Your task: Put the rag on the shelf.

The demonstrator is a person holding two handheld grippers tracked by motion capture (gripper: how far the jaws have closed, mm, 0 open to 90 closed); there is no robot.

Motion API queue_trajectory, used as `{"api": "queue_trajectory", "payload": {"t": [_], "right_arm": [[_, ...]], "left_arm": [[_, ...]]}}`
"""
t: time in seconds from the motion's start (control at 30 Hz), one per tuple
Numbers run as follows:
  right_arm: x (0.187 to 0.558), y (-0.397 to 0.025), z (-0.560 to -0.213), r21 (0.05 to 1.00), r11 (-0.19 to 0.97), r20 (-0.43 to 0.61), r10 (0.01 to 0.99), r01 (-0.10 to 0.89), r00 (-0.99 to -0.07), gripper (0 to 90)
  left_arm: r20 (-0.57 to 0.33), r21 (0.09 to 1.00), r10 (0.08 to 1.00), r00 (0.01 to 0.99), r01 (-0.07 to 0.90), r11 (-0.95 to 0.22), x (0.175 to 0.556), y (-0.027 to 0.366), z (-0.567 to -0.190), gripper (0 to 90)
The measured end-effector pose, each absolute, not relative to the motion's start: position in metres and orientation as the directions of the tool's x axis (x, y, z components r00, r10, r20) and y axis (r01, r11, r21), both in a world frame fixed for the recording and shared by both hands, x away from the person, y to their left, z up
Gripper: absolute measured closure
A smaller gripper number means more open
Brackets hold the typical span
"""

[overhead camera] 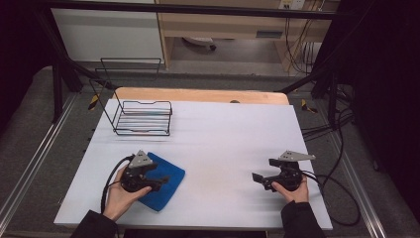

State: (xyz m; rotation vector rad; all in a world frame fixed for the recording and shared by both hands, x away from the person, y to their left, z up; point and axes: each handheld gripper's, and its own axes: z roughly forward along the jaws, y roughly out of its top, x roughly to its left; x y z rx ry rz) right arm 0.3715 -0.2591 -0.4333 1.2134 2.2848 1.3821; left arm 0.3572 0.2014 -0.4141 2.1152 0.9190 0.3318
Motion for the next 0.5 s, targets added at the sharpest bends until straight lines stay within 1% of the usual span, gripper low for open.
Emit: {"api": "queue_trajectory", "payload": {"t": [0.07,0.1,0.13,0.17,0.2,0.33,0.5], "right_arm": [[0.371,-0.259,-0.433,0.810,0.222,0.226,0.735,0.542,-0.639,1.3],[0.371,-0.259,-0.433,0.810,0.222,0.226,0.735,0.542,-0.639,1.3],[0.372,-0.259,-0.434,0.811,0.225,0.224,0.734,0.541,-0.641,1.3],[0.372,-0.259,-0.434,0.811,0.225,0.224,0.734,0.541,-0.641,1.3],[0.372,-0.258,-0.434,0.810,0.225,0.225,0.734,0.542,-0.640,1.3],[0.372,-0.258,-0.433,0.811,0.225,0.224,0.735,0.540,-0.641,1.3],[0.372,-0.258,-0.434,0.809,0.228,0.223,0.733,0.542,-0.642,1.3]], "left_arm": [[-0.059,0.744,0.703,0.709,0.501,-0.443,0.358,0.192,-0.416,36.1],[-0.057,0.740,0.701,0.711,0.502,-0.448,0.359,0.187,-0.416,36.1],[-0.062,0.738,0.702,0.710,0.506,-0.446,0.359,0.182,-0.417,40.0],[-0.066,0.737,0.699,0.712,0.507,-0.447,0.360,0.178,-0.417,40.0],[-0.071,0.734,0.698,0.713,0.511,-0.447,0.360,0.174,-0.418,45.3],[-0.084,0.712,0.701,0.708,0.535,-0.455,0.362,0.159,-0.423,56.2],[-0.082,0.682,0.715,0.694,0.563,-0.468,0.367,0.150,-0.432,64.5]]}}
